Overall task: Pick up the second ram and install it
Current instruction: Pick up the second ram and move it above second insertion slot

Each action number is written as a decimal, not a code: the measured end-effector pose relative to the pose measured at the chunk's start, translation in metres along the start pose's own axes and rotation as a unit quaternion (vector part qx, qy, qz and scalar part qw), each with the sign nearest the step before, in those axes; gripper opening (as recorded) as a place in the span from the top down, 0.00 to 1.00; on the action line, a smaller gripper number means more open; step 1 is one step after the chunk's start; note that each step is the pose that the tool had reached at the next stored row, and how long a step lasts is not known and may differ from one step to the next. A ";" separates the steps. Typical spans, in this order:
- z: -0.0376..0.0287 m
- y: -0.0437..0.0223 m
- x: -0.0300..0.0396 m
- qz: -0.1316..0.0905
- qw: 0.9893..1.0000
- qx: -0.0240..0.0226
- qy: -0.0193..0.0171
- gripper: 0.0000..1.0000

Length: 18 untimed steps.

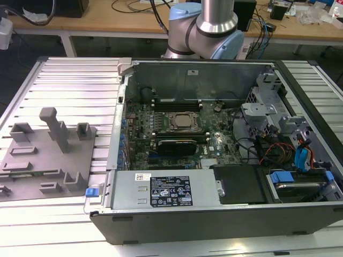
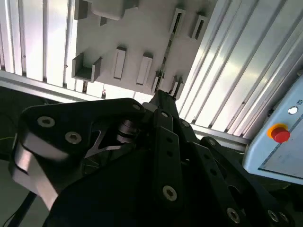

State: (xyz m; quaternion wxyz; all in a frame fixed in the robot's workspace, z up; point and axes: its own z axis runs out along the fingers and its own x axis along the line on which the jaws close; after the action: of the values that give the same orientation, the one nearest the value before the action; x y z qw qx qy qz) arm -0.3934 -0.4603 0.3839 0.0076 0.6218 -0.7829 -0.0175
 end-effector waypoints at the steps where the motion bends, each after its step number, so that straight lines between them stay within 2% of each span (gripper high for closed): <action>1: 0.0000 0.0000 0.0000 -0.027 1.000 0.000 0.001 0.89; 6: 0.0000 0.0000 0.0000 -0.041 0.999 0.000 0.002 0.89; 12: 0.0000 0.0000 0.0000 -0.042 0.999 0.000 0.002 0.89; 13: 0.0000 0.0000 0.0000 -0.042 0.999 0.000 0.002 0.77; 15: 0.0000 0.0000 0.0000 -0.042 0.999 0.000 0.001 0.64; 18: 0.0000 0.0000 0.0000 -0.042 0.999 0.000 0.001 0.64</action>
State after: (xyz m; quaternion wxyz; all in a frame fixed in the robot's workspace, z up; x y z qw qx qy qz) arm -0.3934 -0.4603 0.3839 0.0083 0.6541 -0.7561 -0.0172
